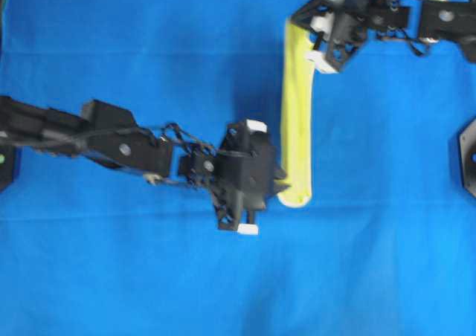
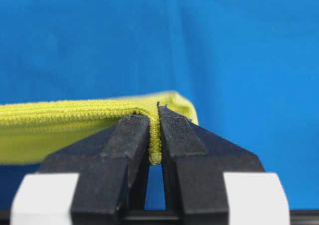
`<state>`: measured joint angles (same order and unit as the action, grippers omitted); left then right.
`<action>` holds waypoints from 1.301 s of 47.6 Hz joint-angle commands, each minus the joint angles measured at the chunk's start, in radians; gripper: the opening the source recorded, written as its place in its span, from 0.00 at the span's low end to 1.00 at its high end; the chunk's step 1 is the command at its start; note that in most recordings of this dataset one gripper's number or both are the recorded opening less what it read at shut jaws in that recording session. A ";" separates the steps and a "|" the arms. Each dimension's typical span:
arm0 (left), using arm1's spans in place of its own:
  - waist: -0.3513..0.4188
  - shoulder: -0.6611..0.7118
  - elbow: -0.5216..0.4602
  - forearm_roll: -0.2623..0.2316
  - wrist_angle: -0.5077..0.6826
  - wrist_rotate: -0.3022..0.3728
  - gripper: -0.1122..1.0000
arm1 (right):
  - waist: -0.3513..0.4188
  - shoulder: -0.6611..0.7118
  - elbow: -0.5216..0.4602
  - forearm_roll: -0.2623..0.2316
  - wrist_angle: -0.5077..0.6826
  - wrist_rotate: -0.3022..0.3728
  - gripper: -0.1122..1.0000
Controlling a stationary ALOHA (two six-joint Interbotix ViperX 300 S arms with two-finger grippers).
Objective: Fold the yellow towel.
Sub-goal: 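Lay the towel strip vertically, right gripper folding it over the left, then open both grippers and retract them to the sides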
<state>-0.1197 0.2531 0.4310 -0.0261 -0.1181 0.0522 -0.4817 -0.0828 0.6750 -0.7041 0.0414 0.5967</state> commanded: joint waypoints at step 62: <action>0.000 -0.244 0.175 0.000 0.114 -0.052 0.76 | 0.044 0.086 -0.138 -0.028 0.014 -0.015 0.61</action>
<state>-0.1166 0.0690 0.6075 -0.0261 -0.0383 -0.0015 -0.4387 0.0552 0.5415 -0.7302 0.0430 0.5814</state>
